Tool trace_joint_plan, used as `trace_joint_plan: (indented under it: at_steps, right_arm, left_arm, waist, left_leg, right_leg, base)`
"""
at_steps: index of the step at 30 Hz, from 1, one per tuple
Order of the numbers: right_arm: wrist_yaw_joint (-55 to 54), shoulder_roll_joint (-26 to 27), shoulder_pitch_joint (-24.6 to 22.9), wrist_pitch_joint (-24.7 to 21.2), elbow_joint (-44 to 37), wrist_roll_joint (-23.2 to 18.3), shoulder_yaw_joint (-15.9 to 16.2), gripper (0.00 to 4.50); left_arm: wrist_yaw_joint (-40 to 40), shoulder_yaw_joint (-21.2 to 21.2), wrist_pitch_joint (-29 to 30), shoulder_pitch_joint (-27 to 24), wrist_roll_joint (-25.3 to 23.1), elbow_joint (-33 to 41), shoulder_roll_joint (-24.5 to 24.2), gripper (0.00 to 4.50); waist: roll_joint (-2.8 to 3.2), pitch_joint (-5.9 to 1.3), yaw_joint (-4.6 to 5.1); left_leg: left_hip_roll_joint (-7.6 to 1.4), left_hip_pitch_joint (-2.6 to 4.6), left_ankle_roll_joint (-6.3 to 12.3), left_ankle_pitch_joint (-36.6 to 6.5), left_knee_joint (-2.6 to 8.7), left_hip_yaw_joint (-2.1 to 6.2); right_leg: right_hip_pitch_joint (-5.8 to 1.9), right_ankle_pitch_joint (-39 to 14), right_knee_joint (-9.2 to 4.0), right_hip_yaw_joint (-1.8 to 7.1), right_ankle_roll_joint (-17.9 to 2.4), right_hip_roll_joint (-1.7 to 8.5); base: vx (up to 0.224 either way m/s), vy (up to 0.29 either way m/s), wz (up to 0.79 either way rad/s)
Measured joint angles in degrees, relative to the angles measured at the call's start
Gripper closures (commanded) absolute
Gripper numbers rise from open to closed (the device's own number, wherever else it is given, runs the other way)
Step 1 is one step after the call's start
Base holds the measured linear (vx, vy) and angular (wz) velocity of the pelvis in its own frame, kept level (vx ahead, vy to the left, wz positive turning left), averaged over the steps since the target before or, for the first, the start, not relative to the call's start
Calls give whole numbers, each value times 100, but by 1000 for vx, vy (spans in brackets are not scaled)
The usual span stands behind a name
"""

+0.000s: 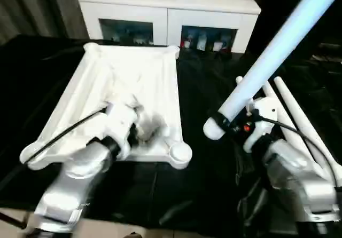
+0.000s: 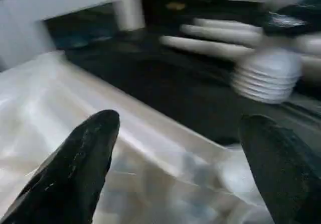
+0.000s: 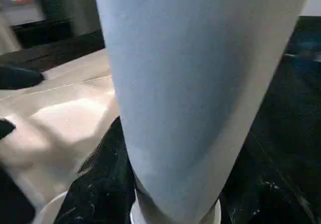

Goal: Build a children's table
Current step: Pick table leg, then insert table leg to table base

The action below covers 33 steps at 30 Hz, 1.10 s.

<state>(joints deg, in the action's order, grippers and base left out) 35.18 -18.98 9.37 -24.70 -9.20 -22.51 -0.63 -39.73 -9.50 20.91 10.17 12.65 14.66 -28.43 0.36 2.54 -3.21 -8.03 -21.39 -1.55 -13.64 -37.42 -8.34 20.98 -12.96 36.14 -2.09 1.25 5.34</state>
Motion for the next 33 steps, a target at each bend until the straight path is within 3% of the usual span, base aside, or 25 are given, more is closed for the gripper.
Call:
trace_joint_plan:
  at_steps: [2,5,8,15,22,33]
  right_arm:
    - [288,-172,-2,-34,-73,-61,90,263]
    - [511,-285,-2,-82,-127,-103,130,263]
    - [780,-481,-1,-92,-118,-131,255,263]
    - [932,-557,0,-92,-118,-156,310,263]
    - [1054,-670,-23,-202,-127,-163,344,263]
    - [1135,-694,-27,-237,-128,-166,383,263]
  left_arm:
    - [-584,-110,-32,266,-9,-272,-326,7]
    - [-1154,-330,-49,550,-21,-636,-525,7]
    - [-1743,-866,-333,1139,-479,-1440,-858,7]
    - [-2158,-1241,-916,1742,-1022,-2765,-801,68]
    - [-2804,-1327,-959,1910,-954,-3216,-806,136]
    - [-2901,-1160,-1121,1913,-838,-3529,-729,237]
  waist:
    - [-30,18,-2]
    - [-46,28,-3]
    - [-54,33,-10]
    - [-48,30,-16]
    - [-46,29,-19]
    - [-48,30,-33]
  left_leg:
    - [-4,49,-40,24,70,-34]
    - [-14,53,-72,45,101,-36]
    - [-41,53,-95,59,122,-42]
    - [-58,25,-108,174,186,-61]
    - [-71,-10,-77,180,187,-86]
    - [-119,8,-85,185,187,-157]
  right_leg:
    - [-15,-15,-3,16,25,5]
    - [-4,6,-2,8,27,2]
    - [5,21,1,-13,28,-9]
    - [60,75,3,-27,-17,-11]
    - [99,59,-4,-26,-40,-15]
    - [92,62,3,-26,-45,-13]
  base:
    - [-69,-47,4]
    - [-19,-12,0]
    - [0,0,0]
    - [0,0,0]
    - [0,0,0]
    - [0,0,0]
